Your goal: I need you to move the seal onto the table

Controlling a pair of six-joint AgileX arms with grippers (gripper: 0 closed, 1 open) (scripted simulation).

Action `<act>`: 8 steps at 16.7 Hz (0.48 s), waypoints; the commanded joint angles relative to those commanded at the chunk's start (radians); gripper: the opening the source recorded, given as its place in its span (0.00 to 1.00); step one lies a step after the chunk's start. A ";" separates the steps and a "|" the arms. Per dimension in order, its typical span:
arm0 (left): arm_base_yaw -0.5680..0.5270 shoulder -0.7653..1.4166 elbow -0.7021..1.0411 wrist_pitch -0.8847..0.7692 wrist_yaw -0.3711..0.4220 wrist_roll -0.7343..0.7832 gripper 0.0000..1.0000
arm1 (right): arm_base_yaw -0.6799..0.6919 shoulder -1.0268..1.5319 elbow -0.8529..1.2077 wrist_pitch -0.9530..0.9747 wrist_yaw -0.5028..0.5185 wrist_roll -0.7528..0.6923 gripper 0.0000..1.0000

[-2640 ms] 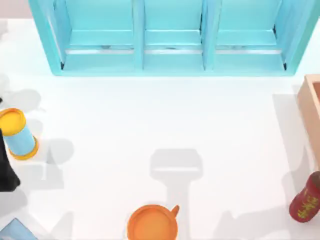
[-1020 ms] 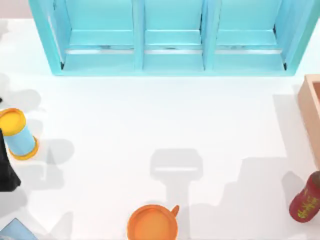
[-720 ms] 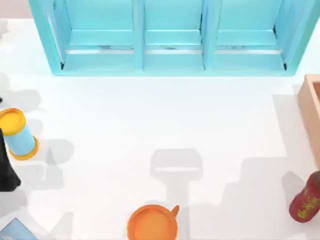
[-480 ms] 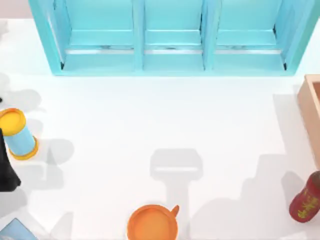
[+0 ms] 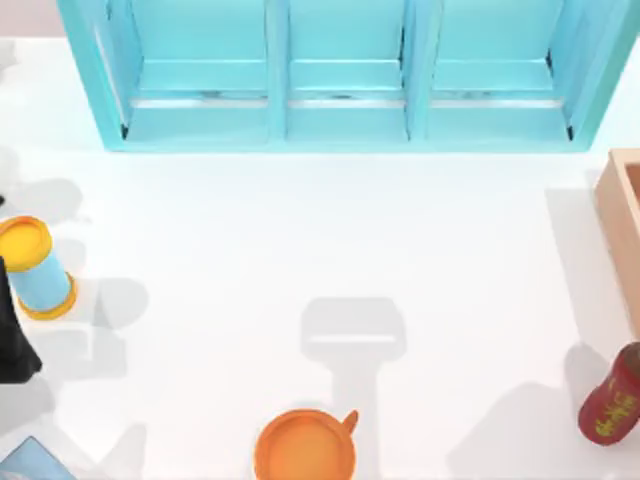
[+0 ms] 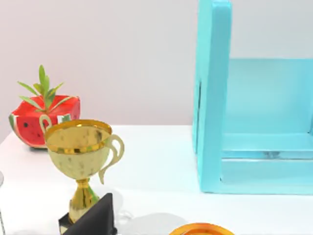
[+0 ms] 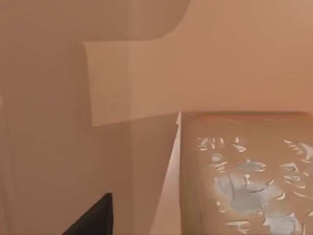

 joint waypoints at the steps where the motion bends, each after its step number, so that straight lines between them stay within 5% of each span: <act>1: 0.000 0.000 0.000 0.000 0.000 0.000 1.00 | 0.000 0.001 -0.001 0.002 0.000 0.000 1.00; 4: 0.000 0.000 0.000 0.000 0.000 0.000 1.00 | 0.000 0.001 -0.001 0.002 0.000 0.000 1.00; 8: 0.000 0.000 0.000 0.000 0.000 0.000 1.00 | 0.000 0.001 -0.001 0.002 0.000 0.000 0.70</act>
